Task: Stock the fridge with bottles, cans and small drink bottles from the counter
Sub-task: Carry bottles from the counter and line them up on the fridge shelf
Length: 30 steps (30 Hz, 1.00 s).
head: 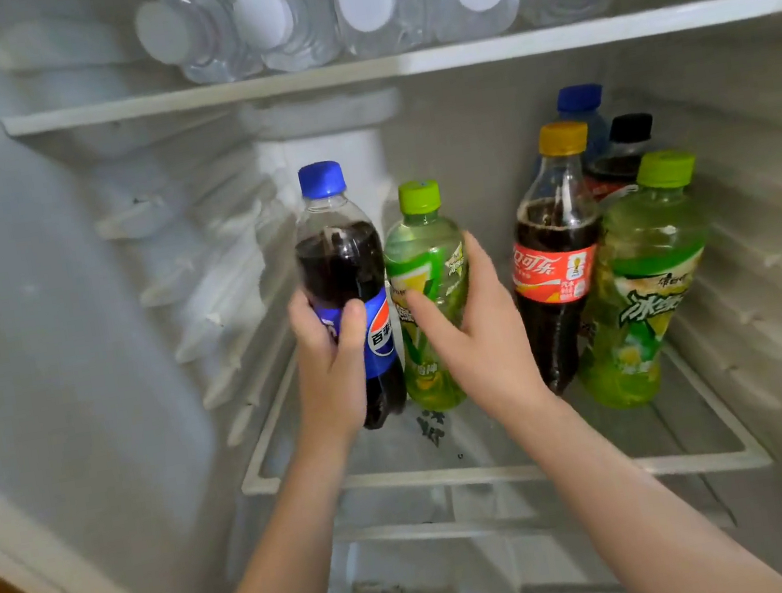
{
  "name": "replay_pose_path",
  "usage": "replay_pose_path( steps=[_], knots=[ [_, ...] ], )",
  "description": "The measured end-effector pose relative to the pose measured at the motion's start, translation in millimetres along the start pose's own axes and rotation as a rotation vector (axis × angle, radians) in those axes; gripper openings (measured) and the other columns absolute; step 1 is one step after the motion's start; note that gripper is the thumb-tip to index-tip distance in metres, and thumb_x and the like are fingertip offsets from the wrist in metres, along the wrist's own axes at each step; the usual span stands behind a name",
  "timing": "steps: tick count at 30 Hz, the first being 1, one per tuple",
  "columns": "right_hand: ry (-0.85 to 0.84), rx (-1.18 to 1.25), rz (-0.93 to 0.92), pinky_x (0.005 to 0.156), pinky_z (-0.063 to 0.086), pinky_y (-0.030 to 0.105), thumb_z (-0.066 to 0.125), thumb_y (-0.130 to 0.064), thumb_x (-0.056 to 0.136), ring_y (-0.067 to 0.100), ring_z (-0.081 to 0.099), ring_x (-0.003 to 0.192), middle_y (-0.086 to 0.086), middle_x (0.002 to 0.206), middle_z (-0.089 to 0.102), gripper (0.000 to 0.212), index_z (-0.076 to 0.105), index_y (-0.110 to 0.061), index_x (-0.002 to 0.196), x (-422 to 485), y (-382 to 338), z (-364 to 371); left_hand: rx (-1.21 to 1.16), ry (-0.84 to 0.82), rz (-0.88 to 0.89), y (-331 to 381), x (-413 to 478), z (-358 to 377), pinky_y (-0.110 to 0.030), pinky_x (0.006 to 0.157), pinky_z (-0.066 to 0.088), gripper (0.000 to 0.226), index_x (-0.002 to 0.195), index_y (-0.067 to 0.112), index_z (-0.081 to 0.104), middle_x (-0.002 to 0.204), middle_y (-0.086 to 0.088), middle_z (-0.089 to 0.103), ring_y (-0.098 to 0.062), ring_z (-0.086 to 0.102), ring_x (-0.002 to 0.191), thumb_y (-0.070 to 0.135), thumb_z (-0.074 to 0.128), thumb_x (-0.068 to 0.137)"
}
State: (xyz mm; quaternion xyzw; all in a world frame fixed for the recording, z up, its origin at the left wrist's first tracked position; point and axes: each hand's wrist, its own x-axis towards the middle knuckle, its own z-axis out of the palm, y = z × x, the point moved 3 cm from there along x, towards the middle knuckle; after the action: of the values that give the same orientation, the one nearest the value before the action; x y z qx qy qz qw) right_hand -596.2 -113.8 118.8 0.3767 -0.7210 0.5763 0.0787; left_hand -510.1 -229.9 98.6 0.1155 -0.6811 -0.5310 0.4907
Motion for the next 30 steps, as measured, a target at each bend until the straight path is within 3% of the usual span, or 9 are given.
replay_pose_path(
  steps=[2, 4, 6, 10, 13, 17, 22, 25, 30],
  knots=[
    [-0.098, -0.037, 0.123, 0.078, 0.047, 0.016, 0.066, -0.035, 0.078, 0.003, 0.057, 0.101, -0.022, 0.104, 0.059, 0.053, 0.035, -0.041, 0.12, -21.9, 16.5, 9.1, 0.062, -0.056, 0.002, -14.3, -15.2, -0.3, -0.029, 0.089, 0.048, 0.053, 0.118, 0.041, 0.035, 0.117, 0.008, 0.057, -0.008, 0.059, 0.104, 0.017, 0.06, 0.077],
    [-0.154, -0.115, 0.178, 0.087, 0.048, 0.036, 0.065, -0.019, 0.079, 0.019, 0.056, 0.11, -0.005, 0.116, 0.061, 0.067, 0.031, -0.028, 0.136, -36.9, 30.0, 16.6, 0.127, -0.101, -0.014, -23.3, -24.3, -2.8, -0.046, 0.084, 0.049, 0.067, 0.12, 0.045, 0.029, 0.119, -0.007, 0.055, -0.029, 0.059, 0.103, 0.011, 0.061, 0.072],
    [-0.147, -0.161, 0.186, 0.092, 0.046, 0.039, 0.063, -0.011, 0.079, 0.025, 0.053, 0.114, 0.004, 0.122, 0.058, 0.072, 0.027, -0.02, 0.141, -39.2, 34.6, 19.1, 0.18, -0.13, -0.025, -27.9, -24.0, -5.8, -0.052, 0.079, 0.05, 0.069, 0.118, 0.048, 0.026, 0.115, -0.008, 0.055, -0.038, 0.059, 0.099, 0.014, 0.063, 0.071],
    [-0.125, -0.215, 0.2, 0.088, 0.045, 0.036, 0.063, -0.011, 0.079, 0.029, 0.052, 0.115, 0.008, 0.123, 0.056, 0.067, 0.029, -0.014, 0.137, -21.6, 39.8, 26.9, 0.22, -0.179, -0.021, -29.1, -10.5, -6.1, -0.047, 0.097, 0.044, 0.074, 0.12, 0.05, 0.017, 0.123, 0.012, 0.044, -0.022, 0.052, 0.114, 0.017, 0.063, 0.072],
    [-0.124, -0.241, 0.232, 0.085, 0.045, 0.035, 0.063, -0.014, 0.08, 0.03, 0.051, 0.116, 0.008, 0.125, 0.054, 0.063, 0.03, -0.013, 0.134, -0.8, 46.1, 37.3, 0.174, -0.224, -0.058, -34.6, 4.1, -3.4, -0.041, 0.095, 0.047, 0.072, 0.12, 0.052, 0.019, 0.125, 0.007, 0.044, -0.02, 0.052, 0.116, 0.014, 0.06, 0.076],
    [-0.149, -0.258, 0.267, 0.086, 0.046, 0.04, 0.062, -0.014, 0.081, 0.034, 0.054, 0.111, 0.013, 0.123, 0.054, 0.057, 0.031, -0.01, 0.129, 32.3, 57.8, 51.9, 0.227, -0.189, -0.068, -50.2, 30.3, 4.7, -0.016, 0.103, 0.03, 0.074, 0.13, 0.03, 0.013, 0.129, 0.011, 0.033, -0.005, 0.037, 0.122, 0.015, 0.059, 0.073],
    [-0.157, -0.274, 0.29, 0.084, 0.048, 0.038, 0.06, -0.015, 0.084, 0.035, 0.057, 0.108, 0.015, 0.121, 0.058, 0.066, 0.023, -0.009, 0.138, 59.9, 74.0, 66.3, 0.24, -0.143, -0.101, -74.4, 63.7, 14.7, -0.045, 0.112, 0.032, 0.087, 0.144, 0.006, 0.012, 0.139, -0.011, 0.035, -0.024, 0.04, 0.129, 0.004, 0.064, 0.074],
    [-0.152, -0.25, 0.315, 0.085, 0.046, 0.037, 0.059, -0.014, 0.084, 0.035, 0.057, 0.109, 0.015, 0.12, 0.058, 0.061, 0.027, -0.011, 0.135, 73.7, 81.8, 72.5, 0.277, -0.107, -0.092, -80.9, 80.5, 18.5, -0.05, 0.108, 0.034, 0.089, 0.143, -0.002, 0.016, 0.138, -0.019, 0.038, -0.033, 0.041, 0.127, 0.012, 0.062, 0.068],
    [-0.125, -0.209, 0.312, 0.089, 0.047, 0.037, 0.06, -0.012, 0.082, 0.031, 0.055, 0.111, 0.009, 0.121, 0.057, 0.059, 0.031, -0.016, 0.134, 83.8, 87.1, 77.9, 0.347, -0.052, -0.033, -93.5, 100.4, 20.1, -0.053, 0.105, 0.035, 0.082, 0.139, -0.01, 0.023, 0.133, -0.025, 0.042, -0.038, 0.044, 0.123, -0.009, 0.07, 0.072]
  ],
)
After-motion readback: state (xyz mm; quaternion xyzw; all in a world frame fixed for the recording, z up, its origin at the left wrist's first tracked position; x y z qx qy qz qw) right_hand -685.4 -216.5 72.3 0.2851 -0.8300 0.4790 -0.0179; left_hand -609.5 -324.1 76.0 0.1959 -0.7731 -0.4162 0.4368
